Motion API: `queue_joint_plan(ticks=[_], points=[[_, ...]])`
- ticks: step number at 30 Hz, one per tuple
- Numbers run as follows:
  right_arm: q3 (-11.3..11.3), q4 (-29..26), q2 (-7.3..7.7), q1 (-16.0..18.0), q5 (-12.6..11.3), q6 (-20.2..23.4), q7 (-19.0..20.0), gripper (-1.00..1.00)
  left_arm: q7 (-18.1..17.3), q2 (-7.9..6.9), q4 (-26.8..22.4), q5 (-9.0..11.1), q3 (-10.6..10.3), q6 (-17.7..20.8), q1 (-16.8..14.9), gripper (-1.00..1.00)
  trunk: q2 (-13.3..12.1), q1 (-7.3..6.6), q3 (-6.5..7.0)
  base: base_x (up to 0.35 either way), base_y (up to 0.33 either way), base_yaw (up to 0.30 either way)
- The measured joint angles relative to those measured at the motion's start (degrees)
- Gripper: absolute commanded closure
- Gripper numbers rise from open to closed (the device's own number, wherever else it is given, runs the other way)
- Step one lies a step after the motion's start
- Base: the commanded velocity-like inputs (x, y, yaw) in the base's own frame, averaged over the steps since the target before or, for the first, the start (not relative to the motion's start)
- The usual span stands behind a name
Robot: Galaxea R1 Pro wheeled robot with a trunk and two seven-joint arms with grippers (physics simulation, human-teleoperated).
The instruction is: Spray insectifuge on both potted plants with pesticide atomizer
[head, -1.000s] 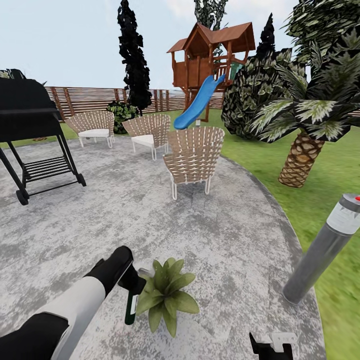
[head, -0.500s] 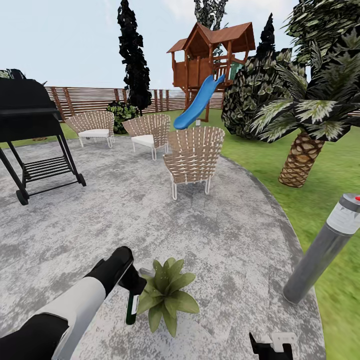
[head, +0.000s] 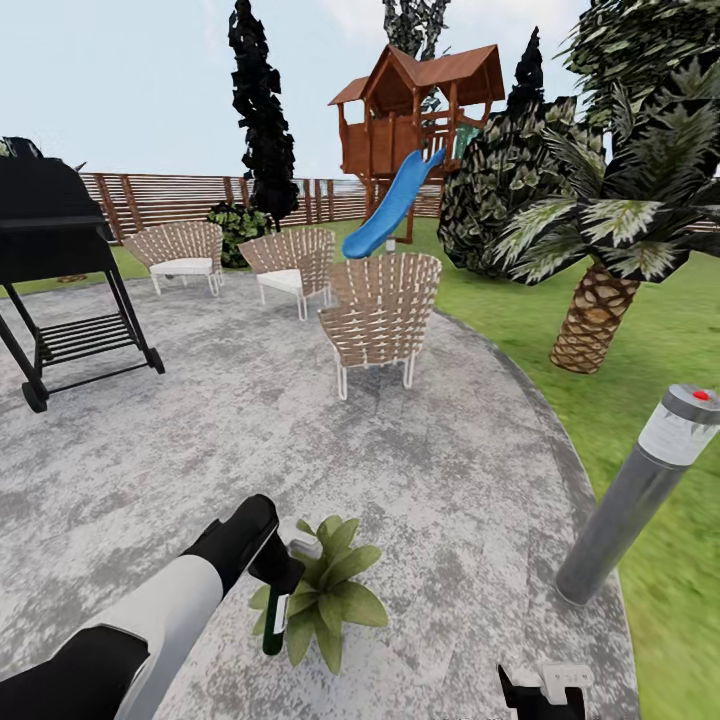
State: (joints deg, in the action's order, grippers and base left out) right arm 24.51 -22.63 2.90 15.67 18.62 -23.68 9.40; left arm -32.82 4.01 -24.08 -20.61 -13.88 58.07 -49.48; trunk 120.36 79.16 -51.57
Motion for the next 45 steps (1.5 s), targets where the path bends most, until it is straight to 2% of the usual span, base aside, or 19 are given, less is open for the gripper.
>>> queue_joint_plan(ticks=[9,16,28,33,45], points=[[-0.03,0.01,-0.02,0.01,0.0,0.0,-0.01,-1.0,0.0,-0.16,-0.01,-0.16,-0.03,-0.04,0.1,1.0,0.0,0.0,0.0,-0.001,0.0,-0.217],[-0.03,0.02,-0.04,0.01,0.0,0.0,-0.02,-1.0,-0.01,-0.4,-0.02,-0.23,-0.03,0.03,0.2,1.0,0.0,0.02,0.0,-0.201,0.0,-0.009],[-0.03,0.1,-0.05,0.01,0.05,0.0,-0.01,-1.0,-0.01,0.06,-0.03,-0.03,0.37,0.03,0.19,1.0,0.0,0.0,0.0,-0.01,0.0,0.0],[-0.03,0.2,-0.05,0.01,0.09,0.0,-0.01,-1.0,-0.04,-0.43,-0.02,0.0,0.49,0.02,0.19,1.0,0.0,0.03,0.0,-0.172,0.0,0.0],[-0.03,1.51,-0.06,0.03,0.02,-0.09,-0.04,-1.0,-0.01,-0.02,-0.02,0.0,0.25,-0.01,0.2,1.0,0.0,0.0,0.0,-0.086,0.0,0.0]])
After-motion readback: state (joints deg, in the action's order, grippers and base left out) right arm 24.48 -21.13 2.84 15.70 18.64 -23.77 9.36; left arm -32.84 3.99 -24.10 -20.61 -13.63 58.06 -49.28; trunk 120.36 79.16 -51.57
